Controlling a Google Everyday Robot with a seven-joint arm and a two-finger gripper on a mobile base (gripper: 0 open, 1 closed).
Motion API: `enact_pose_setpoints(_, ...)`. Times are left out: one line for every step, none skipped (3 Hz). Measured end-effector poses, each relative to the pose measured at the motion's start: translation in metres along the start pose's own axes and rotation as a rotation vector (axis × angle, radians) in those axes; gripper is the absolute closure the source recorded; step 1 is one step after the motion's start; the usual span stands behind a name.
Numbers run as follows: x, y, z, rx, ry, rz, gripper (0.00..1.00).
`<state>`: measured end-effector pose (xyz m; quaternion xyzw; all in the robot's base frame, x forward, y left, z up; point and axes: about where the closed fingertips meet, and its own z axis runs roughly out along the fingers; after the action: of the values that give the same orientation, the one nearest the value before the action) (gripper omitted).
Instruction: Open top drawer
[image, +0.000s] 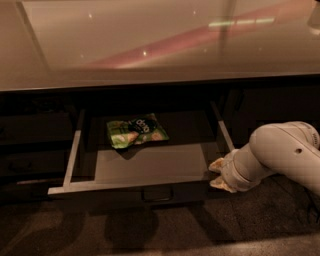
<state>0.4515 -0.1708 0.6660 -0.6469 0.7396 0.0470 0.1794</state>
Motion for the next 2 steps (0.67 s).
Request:
enact_pose_setpoints(-0.001,-0.0005,-0.0029,0.0,0.0,0.0,1.0)
enact_pose_setpoints(0.0003,0.0057,-0.0023,-0.007,0.005,0.002,1.0)
